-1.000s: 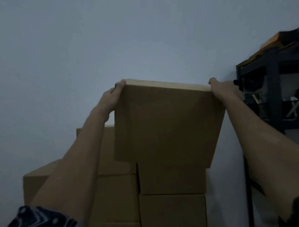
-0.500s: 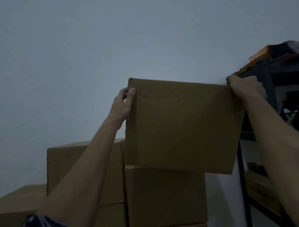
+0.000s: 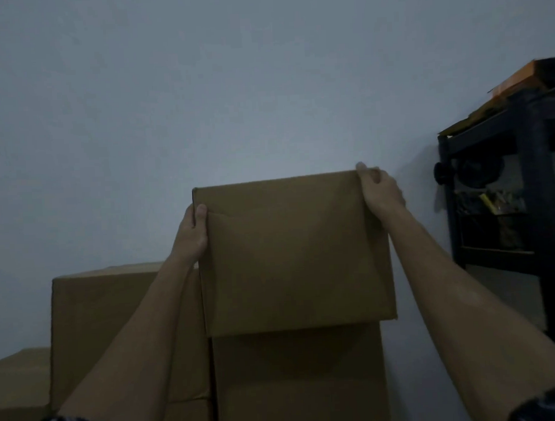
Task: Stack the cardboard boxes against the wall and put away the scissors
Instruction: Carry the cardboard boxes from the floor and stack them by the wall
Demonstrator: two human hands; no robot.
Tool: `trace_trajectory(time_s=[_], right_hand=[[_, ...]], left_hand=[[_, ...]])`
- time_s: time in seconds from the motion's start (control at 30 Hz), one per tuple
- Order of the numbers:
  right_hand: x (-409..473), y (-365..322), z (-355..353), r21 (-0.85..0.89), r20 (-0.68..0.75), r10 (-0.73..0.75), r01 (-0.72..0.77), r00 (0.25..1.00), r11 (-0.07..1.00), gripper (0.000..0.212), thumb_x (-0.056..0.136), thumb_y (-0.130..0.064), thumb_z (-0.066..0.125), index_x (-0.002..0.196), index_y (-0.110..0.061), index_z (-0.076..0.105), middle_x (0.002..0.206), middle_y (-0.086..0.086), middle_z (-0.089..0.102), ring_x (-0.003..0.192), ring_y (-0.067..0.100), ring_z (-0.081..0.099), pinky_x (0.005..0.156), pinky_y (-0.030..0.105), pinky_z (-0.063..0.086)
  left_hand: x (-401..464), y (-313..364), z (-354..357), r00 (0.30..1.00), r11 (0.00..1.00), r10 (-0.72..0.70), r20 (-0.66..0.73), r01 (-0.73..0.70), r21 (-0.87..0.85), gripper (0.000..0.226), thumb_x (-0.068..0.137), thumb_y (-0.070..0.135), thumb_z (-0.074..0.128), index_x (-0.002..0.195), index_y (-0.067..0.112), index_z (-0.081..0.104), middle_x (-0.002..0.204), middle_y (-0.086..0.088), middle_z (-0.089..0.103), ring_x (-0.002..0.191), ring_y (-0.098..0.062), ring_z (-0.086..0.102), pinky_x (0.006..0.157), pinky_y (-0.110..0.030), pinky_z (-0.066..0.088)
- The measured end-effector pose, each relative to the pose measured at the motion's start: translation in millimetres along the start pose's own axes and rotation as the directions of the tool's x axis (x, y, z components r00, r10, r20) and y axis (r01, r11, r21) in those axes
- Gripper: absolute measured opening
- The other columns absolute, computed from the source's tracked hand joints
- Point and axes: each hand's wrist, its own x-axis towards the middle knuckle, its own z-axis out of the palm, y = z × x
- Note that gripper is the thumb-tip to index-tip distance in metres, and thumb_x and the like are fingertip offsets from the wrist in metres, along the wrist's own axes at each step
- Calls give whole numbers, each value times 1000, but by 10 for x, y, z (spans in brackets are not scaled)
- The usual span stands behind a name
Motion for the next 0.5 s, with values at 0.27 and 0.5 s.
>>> trace_trajectory(time_s=[0.27,0.5], right_hand=[[-32,567,599,22,32,-130,129,991,991,95,84,-67,60,156,-32,8,151,10,29,133,35,42,108,51,39],[32,825,864,-195,139,72,-44,988,980,102,90,-67,51,154,-32,-20,152,22,24,134,45,37,109,58,33]], left_hand=[[-91,-557,284,989,961,-151,4,146,236,92,90,37,63,155,15,1,158,-12,23,143,-31,28,115,-49,29],[-299,-805,421,990,877,-111,-89,140,460,92,91,40,62,155,21,-1,155,-6,29,137,-27,37,113,-50,19]])
